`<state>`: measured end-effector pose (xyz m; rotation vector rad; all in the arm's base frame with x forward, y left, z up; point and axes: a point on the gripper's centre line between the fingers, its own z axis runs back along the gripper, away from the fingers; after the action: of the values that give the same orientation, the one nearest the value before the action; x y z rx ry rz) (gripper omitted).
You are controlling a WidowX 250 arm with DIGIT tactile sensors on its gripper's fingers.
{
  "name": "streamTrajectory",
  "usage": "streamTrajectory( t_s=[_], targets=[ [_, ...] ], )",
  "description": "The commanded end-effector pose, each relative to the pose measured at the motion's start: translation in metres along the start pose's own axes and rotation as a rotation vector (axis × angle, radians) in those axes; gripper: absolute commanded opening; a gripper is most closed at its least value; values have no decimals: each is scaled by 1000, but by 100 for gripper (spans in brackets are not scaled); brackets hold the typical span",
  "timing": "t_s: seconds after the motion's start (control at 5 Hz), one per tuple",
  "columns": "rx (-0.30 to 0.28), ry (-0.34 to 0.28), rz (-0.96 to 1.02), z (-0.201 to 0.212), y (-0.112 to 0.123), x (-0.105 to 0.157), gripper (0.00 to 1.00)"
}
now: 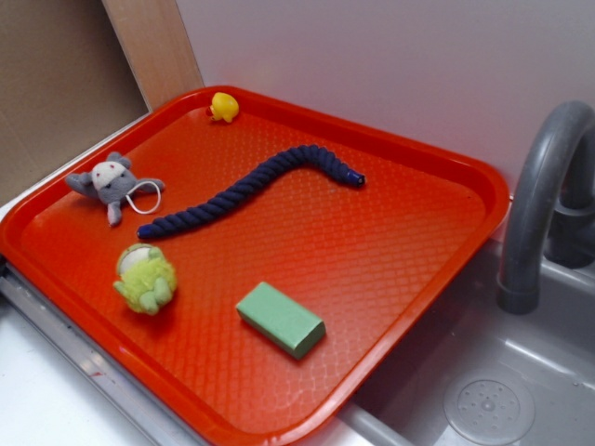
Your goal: Grab the green block.
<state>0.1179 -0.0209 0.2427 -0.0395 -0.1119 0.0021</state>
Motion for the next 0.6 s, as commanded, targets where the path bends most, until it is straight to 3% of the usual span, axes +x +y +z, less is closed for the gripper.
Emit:
streamTrajectory(
  t_s=[0.0, 0.4],
  targets=[
    [0, 0, 0, 0, 0, 0, 100],
    [-34, -74, -497, 8, -76, 36, 100]
  ],
)
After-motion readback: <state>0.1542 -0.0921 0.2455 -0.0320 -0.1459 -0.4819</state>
